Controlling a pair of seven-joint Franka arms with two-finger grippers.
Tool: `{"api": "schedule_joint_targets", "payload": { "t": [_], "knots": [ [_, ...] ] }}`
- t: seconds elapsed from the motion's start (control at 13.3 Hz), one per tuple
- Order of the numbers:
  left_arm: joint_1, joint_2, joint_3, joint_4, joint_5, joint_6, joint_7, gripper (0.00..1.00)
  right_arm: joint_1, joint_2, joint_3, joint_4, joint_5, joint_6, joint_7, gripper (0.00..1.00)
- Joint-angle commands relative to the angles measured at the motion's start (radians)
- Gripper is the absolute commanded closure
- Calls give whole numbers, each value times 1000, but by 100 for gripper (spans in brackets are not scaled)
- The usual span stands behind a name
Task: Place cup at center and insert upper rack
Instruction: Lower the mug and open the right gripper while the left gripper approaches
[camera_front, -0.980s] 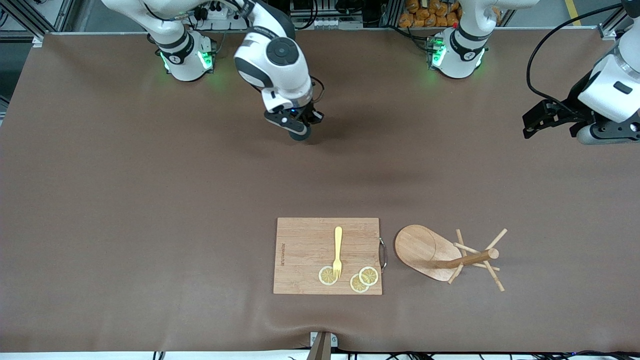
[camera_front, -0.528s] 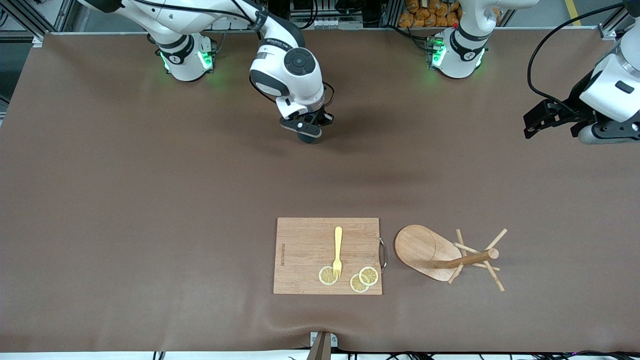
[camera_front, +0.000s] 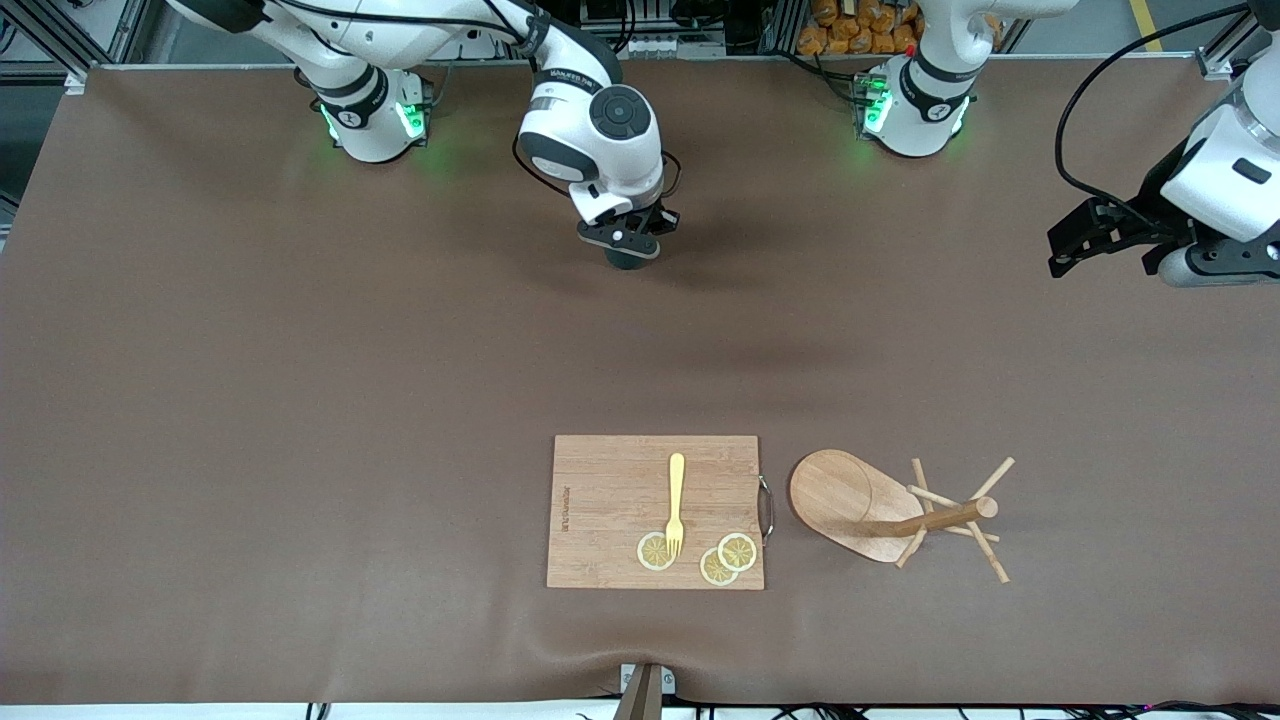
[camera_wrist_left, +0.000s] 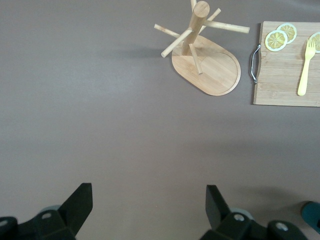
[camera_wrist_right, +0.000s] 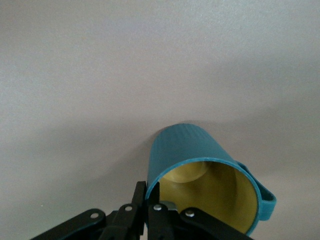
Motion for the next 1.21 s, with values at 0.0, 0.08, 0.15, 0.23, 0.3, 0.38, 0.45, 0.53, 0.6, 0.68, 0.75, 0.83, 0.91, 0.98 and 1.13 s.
{"api": "schedule_joint_targets", "payload": {
  "t": [0.0, 0.08, 0.15, 0.23, 0.3, 0.38, 0.45, 0.53, 0.6, 0.68, 0.75, 0.83, 0.91, 0.98, 1.13],
  "knots": [
    [4, -11, 0, 1, -21, 3, 14, 0, 18, 33, -38, 47, -32, 1, 27, 100],
    [4, -9, 0, 0, -21, 5, 15, 0, 18, 39, -41, 57, -34, 1, 26, 100],
    [1, -8, 0, 0, -21, 5, 15, 0, 18, 42, -50, 64, -35, 3, 23, 100],
    [-2, -8, 0, 1, -21, 5, 15, 0, 20, 51, -60, 72, -35, 3, 23, 100],
    [-2, -8, -2, 1, -21, 5, 15, 0, 31, 56, -64, 78, -35, 1, 23, 100],
    [-4, -8, -2, 0, -21, 5, 15, 0, 34, 56, -64, 80, -35, 1, 24, 100],
    [-5, -9, -3, -2, -21, 5, 15, 0, 34, 56, -64, 78, -35, 0, 24, 100],
    [-11, -8, -3, -2, -22, 5, 13, 0, 34, 56, -64, 80, -35, -1, 26, 100],
    [-17, -5, -5, -2, -24, 5, 13, 0, 34, 56, -72, 80, -35, 1, 26, 100],
    [-24, 1, -8, -2, -41, 6, -1, 0, 34, 56, -75, 80, -35, 1, 26, 98],
    [-27, 1, -9, -2, -53, 6, -4, 0, 34, 56, -75, 81, -34, 1, 26, 96],
    [-28, 1, -12, 0, -58, 6, -7, 0, 34, 56, -75, 81, -34, 1, 26, 97],
    [-28, 1, -20, 0, -59, 6, -7, 0, 34, 56, -75, 81, -34, 1, 27, 97],
    [-28, 1, -23, 0, -59, 6, -7, 0, 34, 54, -75, 81, -34, 1, 27, 83],
    [-22, 0, -51, 0, -67, 6, -37, 0, 34, 53, -75, 83, -34, 1, 29, 0]
  ]
}}
